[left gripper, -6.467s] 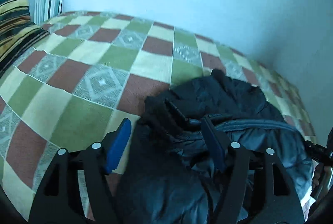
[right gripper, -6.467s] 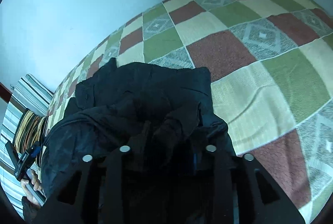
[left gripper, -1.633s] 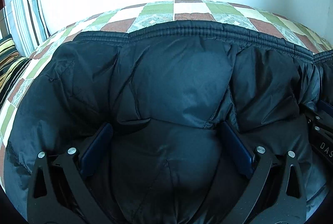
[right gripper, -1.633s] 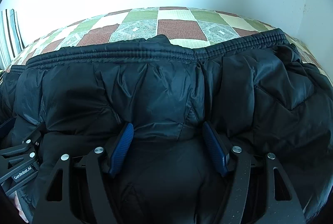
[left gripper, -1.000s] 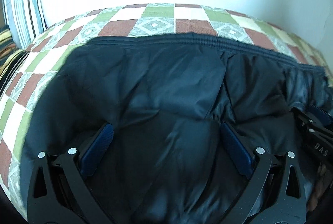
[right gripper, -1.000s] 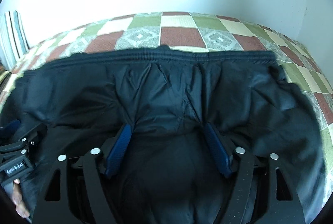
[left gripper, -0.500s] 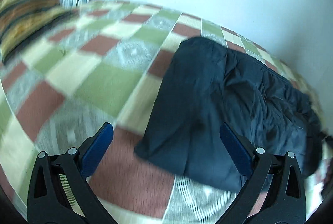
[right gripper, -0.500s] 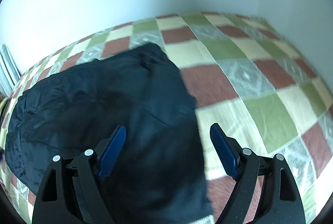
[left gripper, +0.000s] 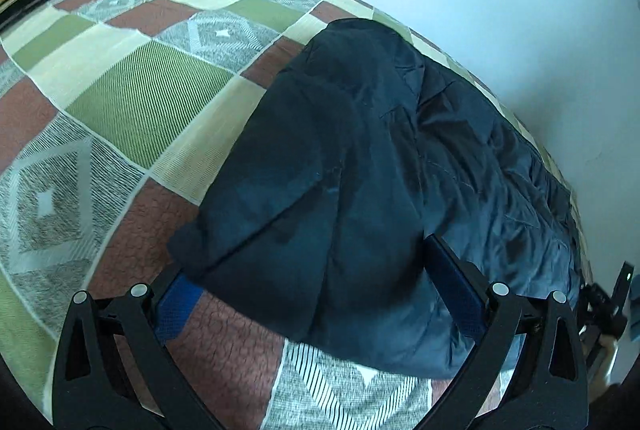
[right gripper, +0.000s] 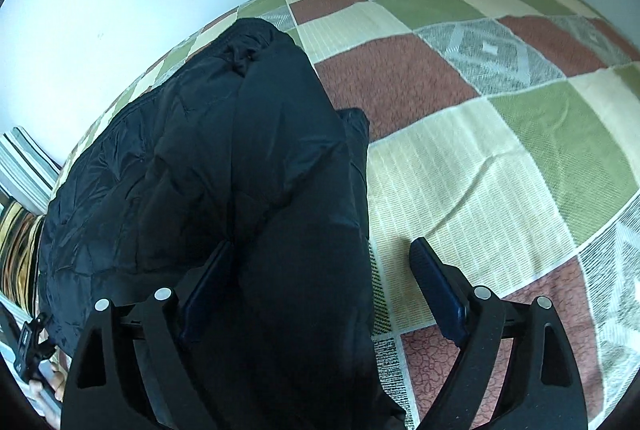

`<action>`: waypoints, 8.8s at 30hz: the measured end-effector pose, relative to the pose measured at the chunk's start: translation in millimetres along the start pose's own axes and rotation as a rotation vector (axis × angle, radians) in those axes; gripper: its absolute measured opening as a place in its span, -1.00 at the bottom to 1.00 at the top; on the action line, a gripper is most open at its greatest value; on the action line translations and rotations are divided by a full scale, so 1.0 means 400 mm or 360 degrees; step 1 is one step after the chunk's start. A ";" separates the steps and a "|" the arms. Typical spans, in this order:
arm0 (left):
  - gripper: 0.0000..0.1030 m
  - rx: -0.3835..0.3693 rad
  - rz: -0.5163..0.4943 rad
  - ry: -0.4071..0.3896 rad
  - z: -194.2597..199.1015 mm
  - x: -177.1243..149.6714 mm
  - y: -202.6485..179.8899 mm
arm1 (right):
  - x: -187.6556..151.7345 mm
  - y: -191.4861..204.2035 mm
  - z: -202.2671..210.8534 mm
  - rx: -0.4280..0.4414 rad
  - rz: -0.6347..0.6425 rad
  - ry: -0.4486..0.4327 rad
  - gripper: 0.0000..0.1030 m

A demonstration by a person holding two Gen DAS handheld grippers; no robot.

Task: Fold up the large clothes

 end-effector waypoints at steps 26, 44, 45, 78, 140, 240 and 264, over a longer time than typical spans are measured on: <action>-0.62 0.0036 -0.0148 -0.0135 0.218 -0.010 0.036 | -0.146 0.128 0.092 0.0233 0.0033 0.0000 -0.57; -0.53 0.0030 0.0039 -0.0080 0.382 -0.134 0.288 | -0.360 0.194 0.195 0.0267 0.0131 0.0030 -0.53; -0.49 0.0041 0.0031 -0.0081 0.380 -0.134 0.288 | -0.355 0.193 0.195 0.0262 0.0124 0.0032 -0.50; 0.67 0.0063 0.0026 -0.0026 0.420 -0.029 0.388 | -0.429 0.643 0.272 0.0342 0.0624 -0.0030 -0.35; 0.55 -0.0312 -0.0288 0.0708 0.103 0.062 0.318 | -0.515 0.747 0.099 -0.0022 0.0773 -0.0005 -0.36; 0.64 -0.0242 -0.0791 -0.0256 0.489 -0.294 -0.564 | -0.398 0.202 0.473 -0.0396 0.0386 -0.0362 0.11; 0.69 0.0012 -0.0589 -0.0151 0.345 -0.278 -0.274 | -0.419 0.488 0.388 -0.0214 0.0639 -0.0215 0.11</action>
Point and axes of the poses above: each gripper's, at about its wrist camera, not at the fingertips, and z roughly against the way its jaws point, y to its left, x to its top, the point moved 2 cm from there along -z, roughly the way its jaws point, and after that the axes turned 1 degree about -y, right-handed, at the moved point
